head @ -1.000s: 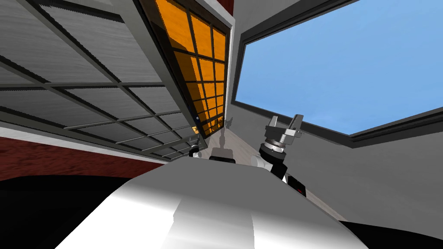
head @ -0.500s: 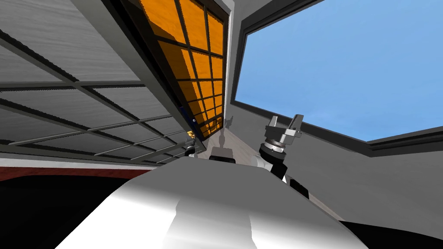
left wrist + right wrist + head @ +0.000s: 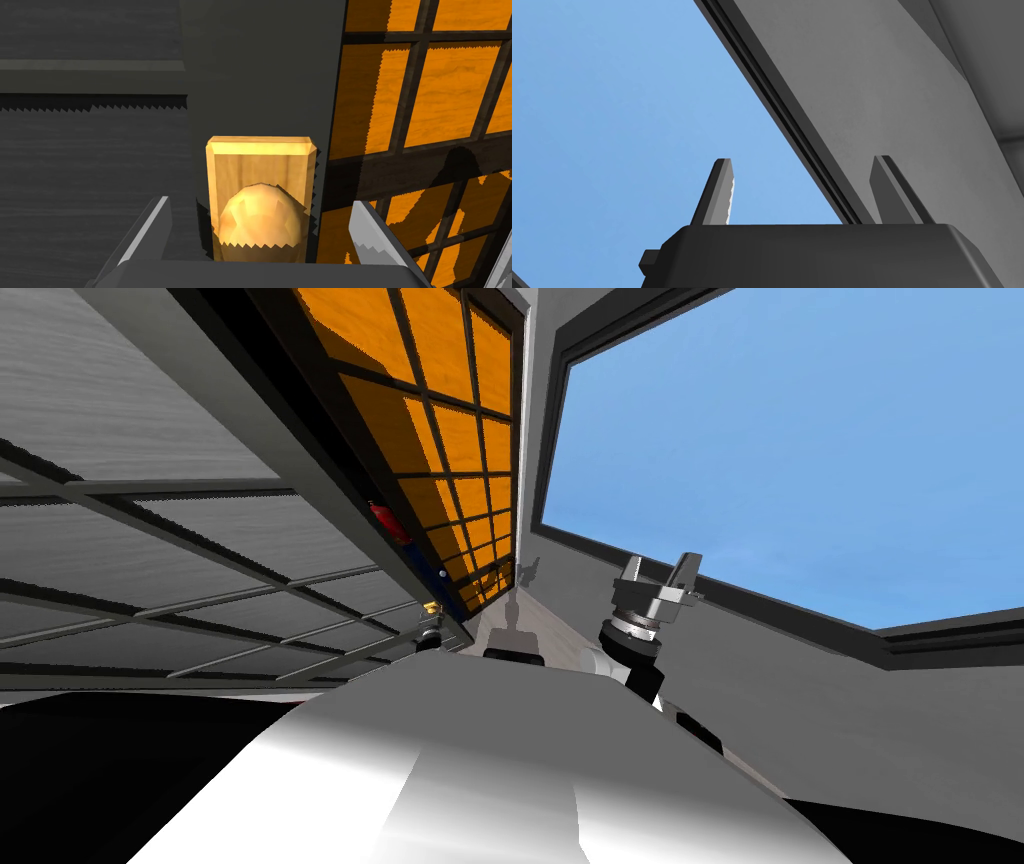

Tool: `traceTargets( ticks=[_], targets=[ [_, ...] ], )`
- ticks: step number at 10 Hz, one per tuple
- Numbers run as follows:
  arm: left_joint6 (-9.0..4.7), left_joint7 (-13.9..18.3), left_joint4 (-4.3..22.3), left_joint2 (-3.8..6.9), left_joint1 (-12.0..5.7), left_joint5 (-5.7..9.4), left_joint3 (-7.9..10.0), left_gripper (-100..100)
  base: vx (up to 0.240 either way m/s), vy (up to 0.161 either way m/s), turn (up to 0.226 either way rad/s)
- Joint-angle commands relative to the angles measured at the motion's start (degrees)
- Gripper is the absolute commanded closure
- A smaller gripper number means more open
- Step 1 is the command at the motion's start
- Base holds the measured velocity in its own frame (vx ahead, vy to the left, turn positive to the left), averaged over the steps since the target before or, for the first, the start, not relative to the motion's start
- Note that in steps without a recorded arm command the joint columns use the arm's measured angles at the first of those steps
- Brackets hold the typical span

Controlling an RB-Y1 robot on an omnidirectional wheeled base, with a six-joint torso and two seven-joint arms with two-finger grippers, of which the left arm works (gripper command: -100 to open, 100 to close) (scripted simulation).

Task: Pull the door open

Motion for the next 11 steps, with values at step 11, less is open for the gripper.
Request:
traceTargets(
  ticks=[11],
  targets=[
    [0.28,2.5,-1.9,1.28,0.92,-2.12,-4.22,100,-0.103,0.007,-0.037]
  ],
)
